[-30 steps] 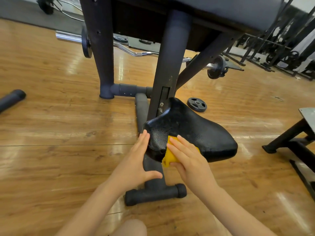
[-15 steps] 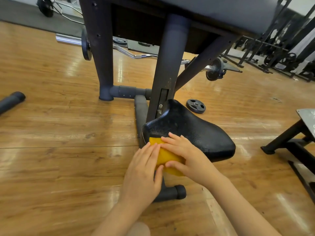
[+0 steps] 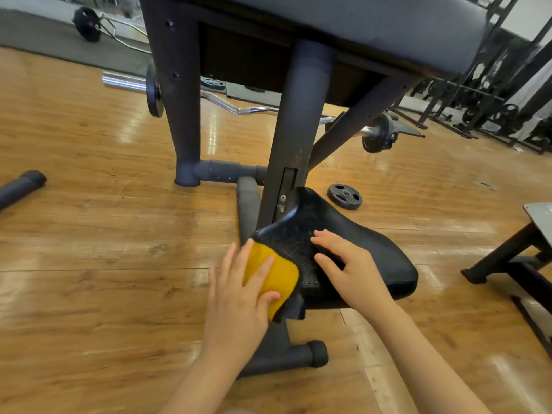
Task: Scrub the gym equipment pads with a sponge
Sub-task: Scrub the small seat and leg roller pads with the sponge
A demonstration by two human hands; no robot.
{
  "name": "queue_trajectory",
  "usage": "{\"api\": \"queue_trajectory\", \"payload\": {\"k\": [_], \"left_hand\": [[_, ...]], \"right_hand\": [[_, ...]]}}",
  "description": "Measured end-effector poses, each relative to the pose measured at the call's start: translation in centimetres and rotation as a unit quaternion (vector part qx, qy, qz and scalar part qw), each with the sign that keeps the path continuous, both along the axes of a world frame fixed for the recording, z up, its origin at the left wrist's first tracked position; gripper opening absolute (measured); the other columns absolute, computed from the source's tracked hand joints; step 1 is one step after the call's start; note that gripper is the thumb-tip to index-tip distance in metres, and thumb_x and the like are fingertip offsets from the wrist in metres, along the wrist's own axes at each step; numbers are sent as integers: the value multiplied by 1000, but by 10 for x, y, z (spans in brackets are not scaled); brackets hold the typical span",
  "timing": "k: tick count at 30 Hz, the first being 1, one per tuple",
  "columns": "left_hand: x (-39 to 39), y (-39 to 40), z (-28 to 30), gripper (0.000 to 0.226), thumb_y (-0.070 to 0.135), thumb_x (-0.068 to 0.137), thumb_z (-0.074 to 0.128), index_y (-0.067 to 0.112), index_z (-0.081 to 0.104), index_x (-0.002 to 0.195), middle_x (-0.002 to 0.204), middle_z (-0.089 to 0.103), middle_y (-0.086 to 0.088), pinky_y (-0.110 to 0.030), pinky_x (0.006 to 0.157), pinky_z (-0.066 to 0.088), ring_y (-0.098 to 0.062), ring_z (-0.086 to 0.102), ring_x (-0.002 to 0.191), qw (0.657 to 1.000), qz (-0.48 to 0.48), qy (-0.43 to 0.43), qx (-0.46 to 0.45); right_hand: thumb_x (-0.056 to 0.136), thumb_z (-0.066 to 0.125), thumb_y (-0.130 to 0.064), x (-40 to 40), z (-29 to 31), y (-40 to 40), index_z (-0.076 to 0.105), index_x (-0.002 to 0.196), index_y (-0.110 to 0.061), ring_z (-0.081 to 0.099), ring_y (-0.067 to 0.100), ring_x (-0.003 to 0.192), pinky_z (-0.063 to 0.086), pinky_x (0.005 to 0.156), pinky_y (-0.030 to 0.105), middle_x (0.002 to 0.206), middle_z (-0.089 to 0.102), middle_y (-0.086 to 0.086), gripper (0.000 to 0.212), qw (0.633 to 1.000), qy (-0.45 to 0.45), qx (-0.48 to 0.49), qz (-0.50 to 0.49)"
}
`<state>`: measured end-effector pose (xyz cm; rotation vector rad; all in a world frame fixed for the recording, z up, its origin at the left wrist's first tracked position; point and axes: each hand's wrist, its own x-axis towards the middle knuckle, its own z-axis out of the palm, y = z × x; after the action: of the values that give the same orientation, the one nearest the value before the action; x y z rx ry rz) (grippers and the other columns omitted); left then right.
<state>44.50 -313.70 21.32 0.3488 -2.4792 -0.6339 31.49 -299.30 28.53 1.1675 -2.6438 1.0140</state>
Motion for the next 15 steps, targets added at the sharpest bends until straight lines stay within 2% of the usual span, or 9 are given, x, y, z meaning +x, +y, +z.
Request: {"api": "queue_trajectory", "payload": {"k": [2,3,5,6,8,9,12,15], "left_hand": [[-1,2,1,42,25,92,51,17,54,133,141,41,2,-51,111,31,-25,33,131,991,20,57,121],[-2,8,6,44,20,95,50,17,47,139,141,34,10,-36,117,23,-17,28,135,981,24,56,182],[-5,22,13,51,33,98,40,20,31,147,141,21,19,-8,108,3,1,13,136,963,28,49,262],[-9,28,15,58,43,95,34,21,27,148,145,19,19,-3,104,-1,5,10,135,958,32,53,279],[-19,29,22,69,57,91,31,21,27,149,154,17,11,-8,106,1,-2,10,140,959,32,57,275],[-26,24,24,69,58,92,33,19,28,148,156,19,7,-12,107,3,-7,13,142,963,35,53,263],[-45,5,23,58,39,97,46,17,31,148,156,24,3,-17,111,10,-10,18,143,962,29,54,267],[-34,10,15,62,38,95,48,22,22,150,157,19,8,-18,112,13,-5,15,142,957,21,64,282]], "right_hand": [[93,55,-22,-2,-5,-8,58,124,-20,38,-1,127,29,105,16,130,53,-12,32,999,35,30,-7],[94,51,-27,-1,-10,-10,60,123,-19,41,4,128,31,105,22,130,56,-7,32,996,70,53,-21],[91,43,-37,2,-18,-14,64,118,-17,46,13,127,33,102,26,126,60,-2,39,986,139,83,-44],[90,40,-40,3,-20,-14,65,116,-16,47,15,127,32,102,26,125,61,-1,43,984,149,84,-50],[90,40,-40,3,-21,-13,65,115,-15,47,17,127,31,102,26,125,61,0,44,984,146,83,-55],[89,40,-39,2,-21,-12,66,115,-14,47,17,127,31,101,26,124,62,1,44,984,149,81,-57],[88,45,-33,2,-20,-12,67,112,-13,51,18,123,33,100,27,121,64,2,38,983,155,71,-65],[88,46,-29,3,-22,-12,67,113,-14,50,15,123,33,101,27,122,63,2,36,985,156,62,-47]]}}
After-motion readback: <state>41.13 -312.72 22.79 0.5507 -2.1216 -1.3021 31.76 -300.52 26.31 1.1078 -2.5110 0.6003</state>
